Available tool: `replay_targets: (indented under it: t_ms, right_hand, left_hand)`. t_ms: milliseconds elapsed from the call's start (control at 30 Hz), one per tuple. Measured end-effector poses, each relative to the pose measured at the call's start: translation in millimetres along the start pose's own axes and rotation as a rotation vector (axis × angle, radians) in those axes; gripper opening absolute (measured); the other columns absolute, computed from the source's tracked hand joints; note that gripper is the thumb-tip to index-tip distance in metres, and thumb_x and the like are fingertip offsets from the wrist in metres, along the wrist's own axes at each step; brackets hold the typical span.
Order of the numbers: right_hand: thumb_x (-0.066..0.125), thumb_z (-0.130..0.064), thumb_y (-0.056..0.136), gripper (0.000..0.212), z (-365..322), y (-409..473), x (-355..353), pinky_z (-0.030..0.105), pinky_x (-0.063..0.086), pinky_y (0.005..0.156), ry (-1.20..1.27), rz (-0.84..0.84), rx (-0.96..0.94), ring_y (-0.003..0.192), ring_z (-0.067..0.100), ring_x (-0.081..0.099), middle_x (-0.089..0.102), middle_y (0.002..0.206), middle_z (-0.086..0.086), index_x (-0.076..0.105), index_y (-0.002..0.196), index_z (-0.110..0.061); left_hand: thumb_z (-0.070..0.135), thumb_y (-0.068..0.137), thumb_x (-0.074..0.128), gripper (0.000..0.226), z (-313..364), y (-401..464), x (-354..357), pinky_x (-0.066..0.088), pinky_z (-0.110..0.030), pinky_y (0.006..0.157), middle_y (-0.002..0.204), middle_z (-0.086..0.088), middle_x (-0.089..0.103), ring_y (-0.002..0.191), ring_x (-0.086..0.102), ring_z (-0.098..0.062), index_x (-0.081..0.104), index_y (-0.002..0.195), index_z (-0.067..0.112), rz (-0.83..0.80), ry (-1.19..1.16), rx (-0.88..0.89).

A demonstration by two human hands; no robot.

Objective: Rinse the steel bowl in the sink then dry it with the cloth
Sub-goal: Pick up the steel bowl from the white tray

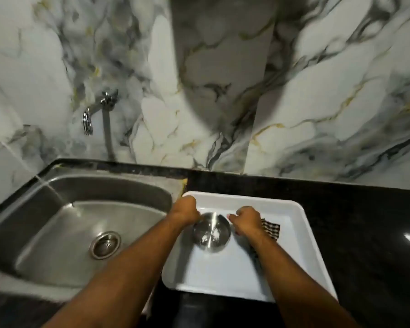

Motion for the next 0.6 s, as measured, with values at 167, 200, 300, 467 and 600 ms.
replay_targets:
  t_ms: [167, 200, 300, 467, 600]
  right_hand:
    - [0.067, -0.024, 0.088, 0.021, 19, 8, 33, 0.028, 0.051, 0.057, 0.015, -0.042, 0.126, 0.075, 0.029, 0.069, 0.07, 0.083, 0.014, 0.065, 0.079, -0.006]
    - [0.067, -0.019, 0.088, 0.018, 22, 6, 40, 0.032, 0.056, 0.062, -0.01, -0.064, 0.143, 0.081, 0.031, 0.071, 0.072, 0.088, 0.015, 0.069, 0.086, -0.001]
    - [0.062, -0.006, 0.086, 0.015, 31, 7, 53, 0.045, 0.062, 0.076, -0.018, -0.093, 0.154, 0.089, 0.036, 0.072, 0.074, 0.094, 0.02, 0.07, 0.095, 0.003]
    - [0.061, -0.015, 0.091, 0.02, 14, 1, 43, 0.033, 0.054, 0.068, -0.096, 0.006, 0.161, 0.093, 0.032, 0.069, 0.073, 0.101, 0.016, 0.071, 0.102, -0.001]
    - [0.061, -0.026, 0.091, 0.019, -41, -5, 25, 0.03, 0.044, 0.067, 0.004, 0.119, 0.051, 0.084, 0.031, 0.064, 0.072, 0.098, 0.015, 0.062, 0.084, -0.008]
  left_hand:
    - [0.018, 0.087, 0.058, 0.025, -8, -1, 40, 0.051, -0.036, 0.087, 0.117, -0.017, 0.067, 0.108, 0.062, -0.032, 0.063, 0.107, 0.003, -0.045, -0.038, -0.154]
    - [0.016, 0.085, 0.059, 0.024, -10, -1, 47, 0.051, -0.035, 0.085, 0.116, -0.016, 0.067, 0.107, 0.062, -0.031, 0.063, 0.106, 0.004, -0.067, -0.047, -0.178]
    - [0.012, 0.078, 0.067, 0.025, -14, -2, 60, 0.051, -0.032, 0.077, 0.112, -0.017, 0.069, 0.102, 0.066, -0.032, 0.066, 0.101, 0.004, -0.083, -0.072, -0.219]
    - [0.007, 0.085, 0.056, 0.021, -15, -3, 53, 0.052, -0.036, 0.082, 0.112, -0.02, 0.069, 0.103, 0.065, -0.035, 0.067, 0.102, 0.003, 0.031, -0.11, -0.222]
    - [0.01, 0.08, 0.063, 0.017, -48, -1, 3, 0.059, -0.039, 0.082, 0.099, -0.018, 0.073, 0.092, 0.068, -0.034, 0.071, 0.094, 0.005, 0.104, -0.348, -0.209]
Point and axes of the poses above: each hand's wrist, its own y-axis towards the middle knuckle, its own x-axis out of the palm, z = x × y, the point moved 4 cm from there along y, towards the middle knuckle
